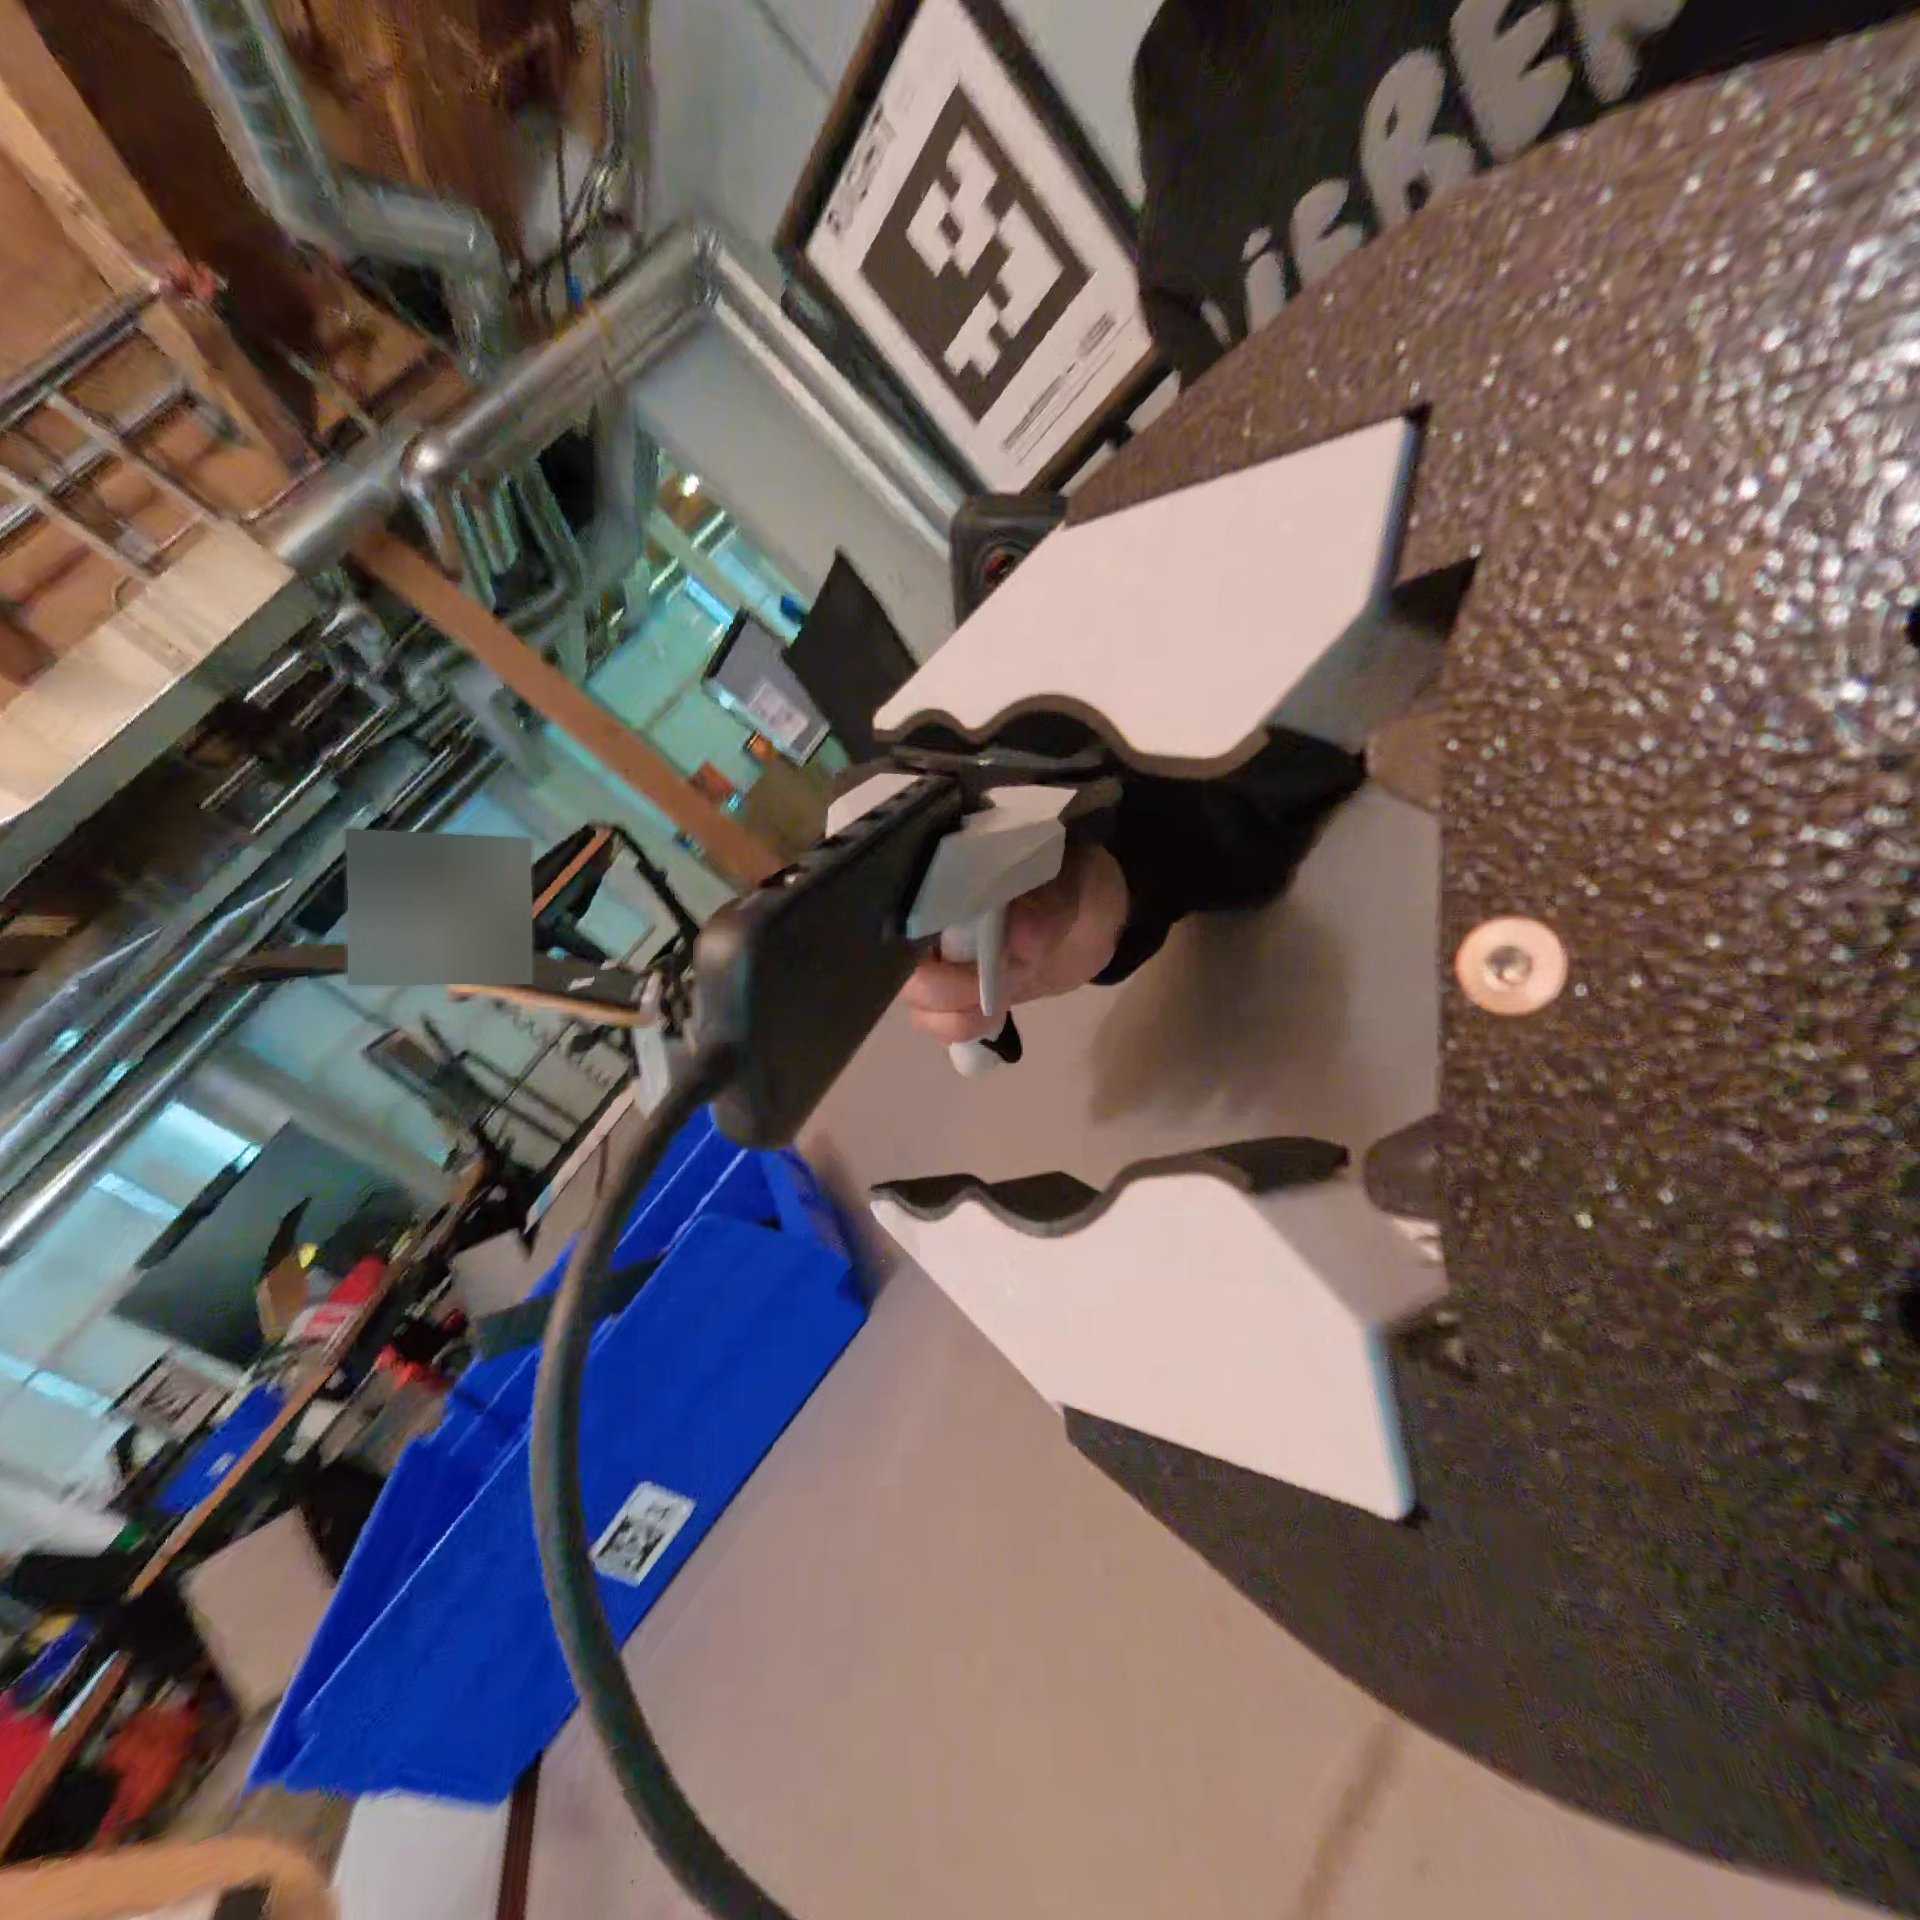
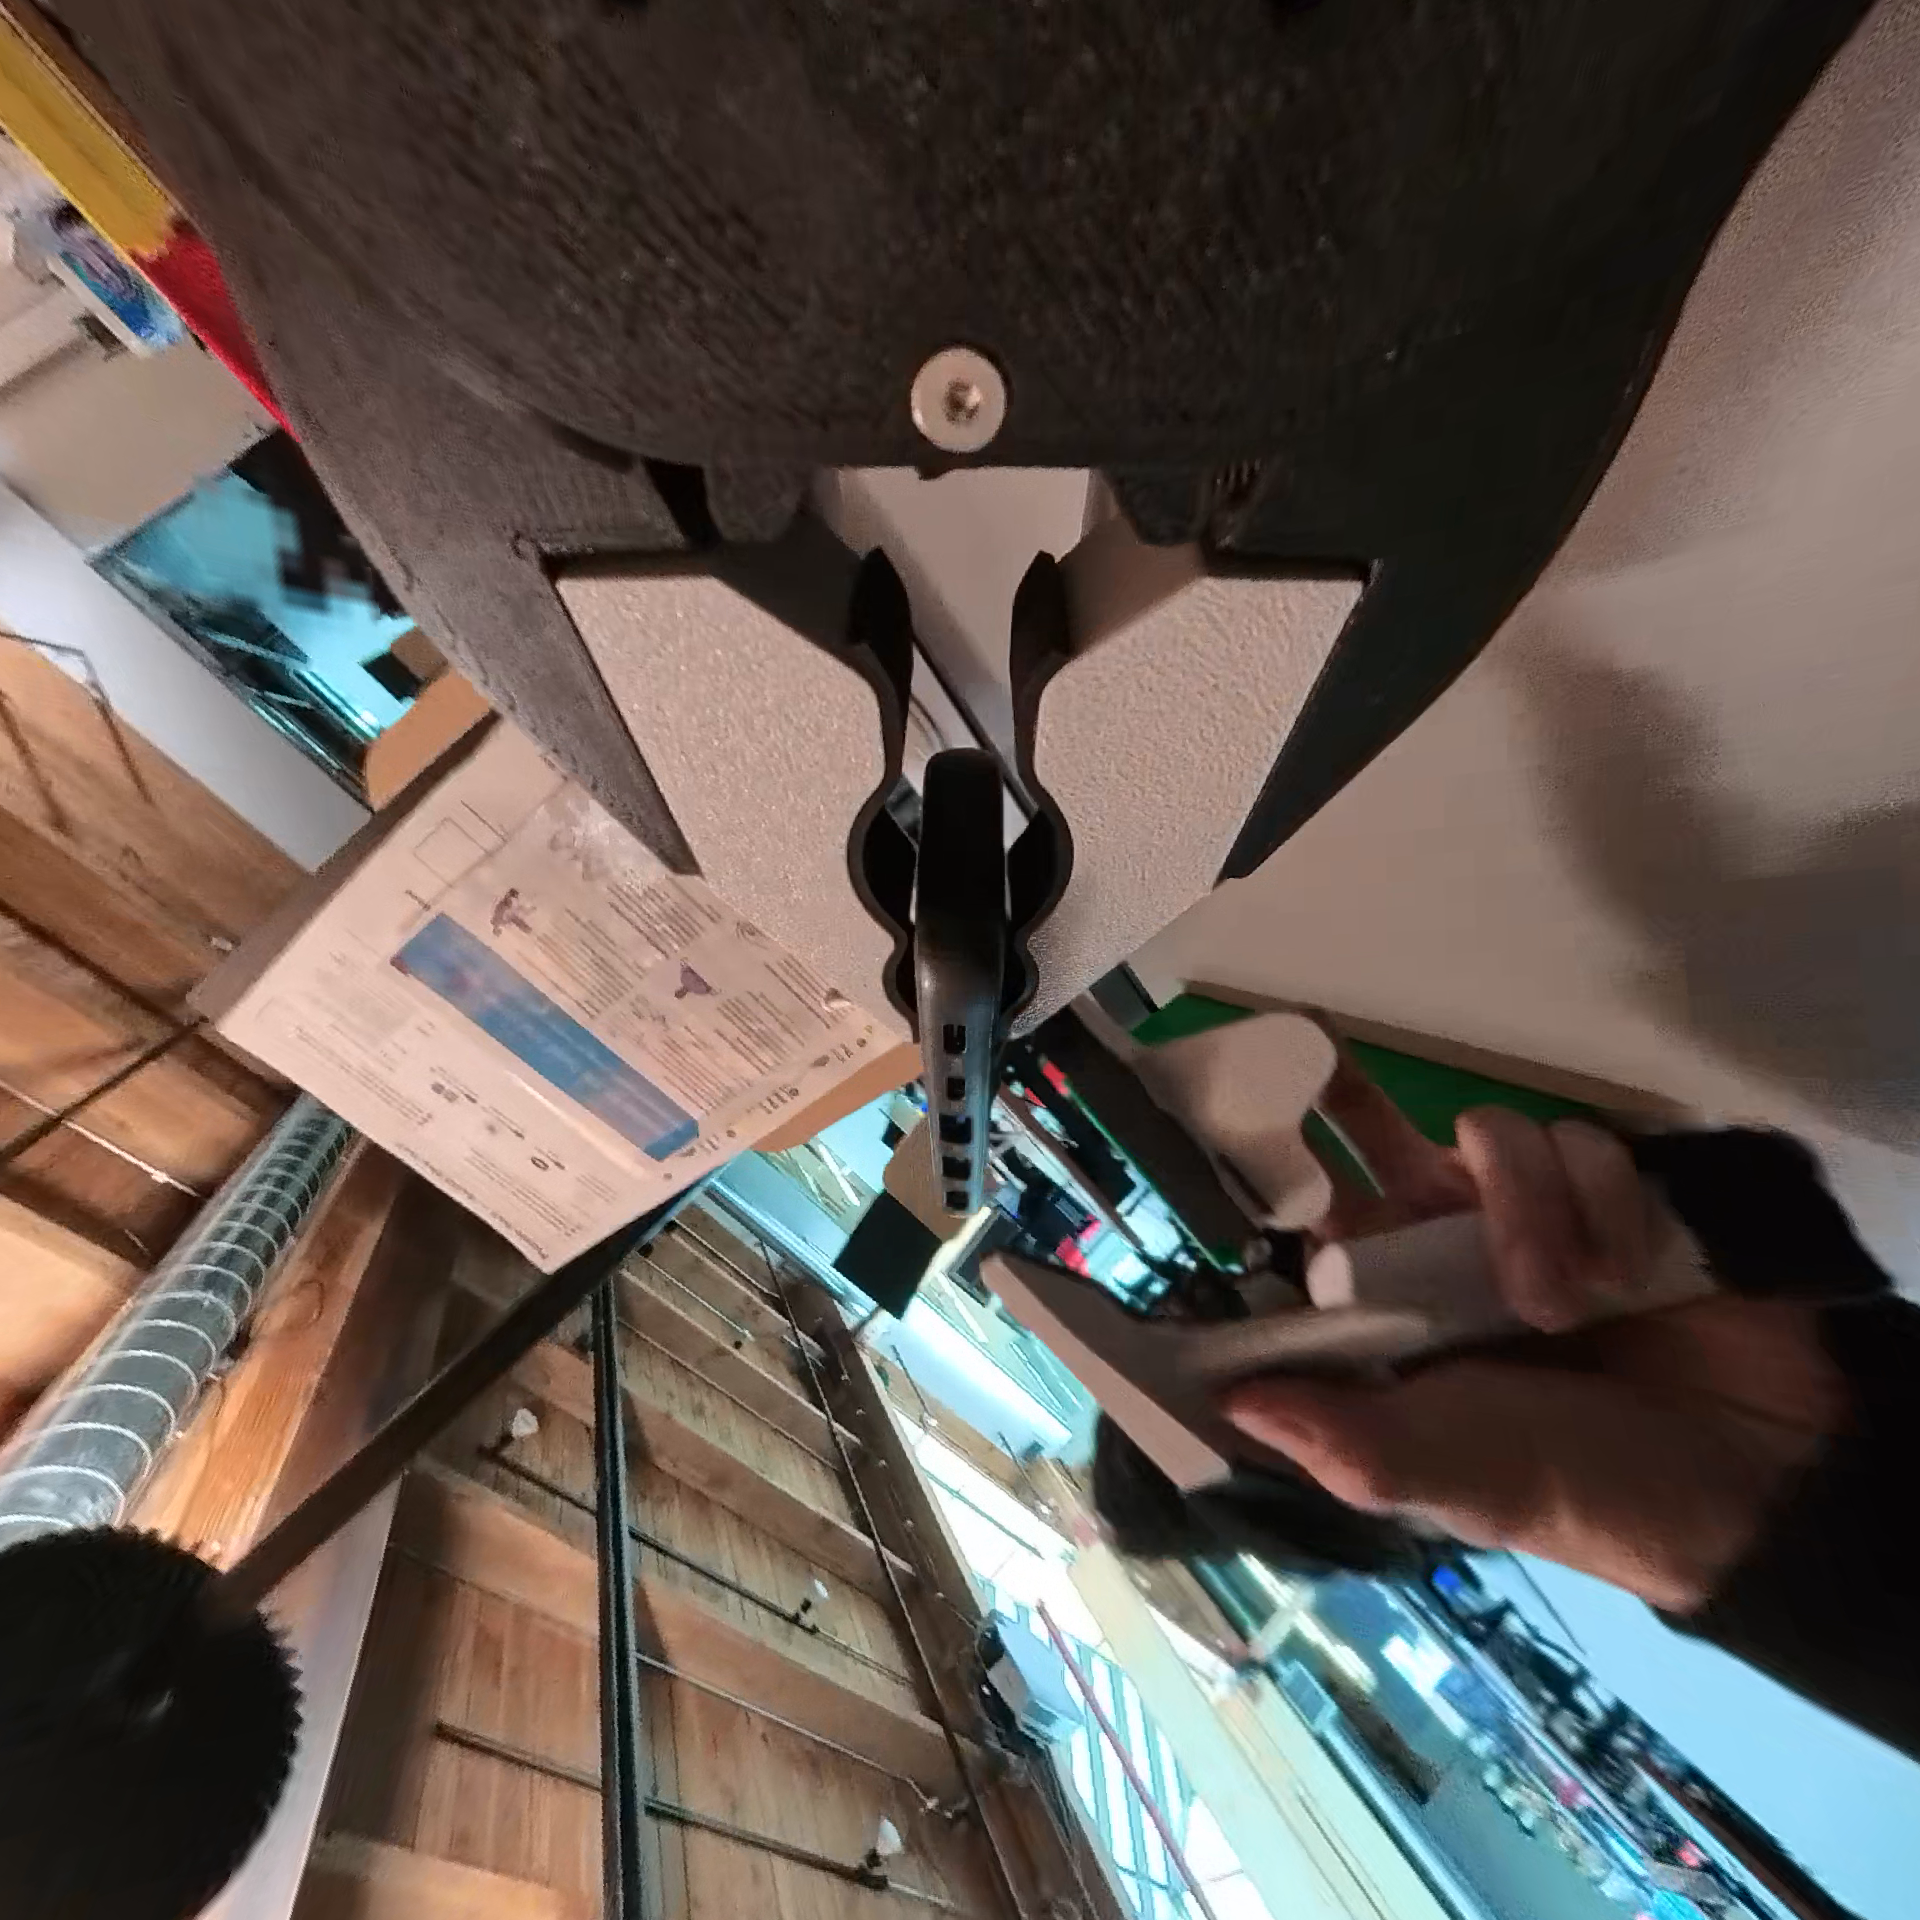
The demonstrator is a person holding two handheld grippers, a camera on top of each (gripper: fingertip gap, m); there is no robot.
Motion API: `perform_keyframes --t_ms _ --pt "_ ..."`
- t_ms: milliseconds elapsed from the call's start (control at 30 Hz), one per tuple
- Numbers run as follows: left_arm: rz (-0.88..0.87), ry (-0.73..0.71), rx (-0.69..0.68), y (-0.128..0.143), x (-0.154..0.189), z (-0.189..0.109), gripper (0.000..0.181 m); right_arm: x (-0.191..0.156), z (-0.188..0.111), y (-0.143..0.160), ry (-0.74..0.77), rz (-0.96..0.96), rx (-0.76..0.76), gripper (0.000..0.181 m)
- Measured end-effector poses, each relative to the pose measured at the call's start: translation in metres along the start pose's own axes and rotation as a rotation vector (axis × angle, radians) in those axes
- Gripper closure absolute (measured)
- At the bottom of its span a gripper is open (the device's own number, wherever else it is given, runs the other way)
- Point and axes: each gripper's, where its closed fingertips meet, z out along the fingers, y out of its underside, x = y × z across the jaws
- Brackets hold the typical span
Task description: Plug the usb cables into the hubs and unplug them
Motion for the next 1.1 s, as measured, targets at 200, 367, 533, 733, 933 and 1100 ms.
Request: perform_keyframes --t_ms 200,367,533,733,933,1100 --pt "-0.060 0.162 -0.026 0.002 0.005 0.005 0.133 -0.017 0.000 -0.006 -0.114 0.031 0.047 0.172" --pt "0.055 0.165 0.023 0.002 -0.007 0.006 0.135 -0.019 0.000 0.006 -0.187 0.313 0.053 0.151" --pt "0.397 0.209 0.144 -0.008 0.005 -0.002 0.135 -0.012 0.001 0.011 -0.322 0.892 0.073 0.095" --pt "0.467 0.240 0.184 -0.004 0.007 -0.008 0.135 -0.025 0.003 0.006 -0.423 1.043 0.078 0.118" --pt "0.469 0.250 0.226 -0.004 0.005 -0.011 0.135 -0.029 0.006 0.011 -0.404 1.039 0.059 0.134" --pt "0.465 0.241 0.241 -0.004 0.005 -0.012 0.135 -0.027 0.007 0.009 -0.395 1.086 0.071 0.133"
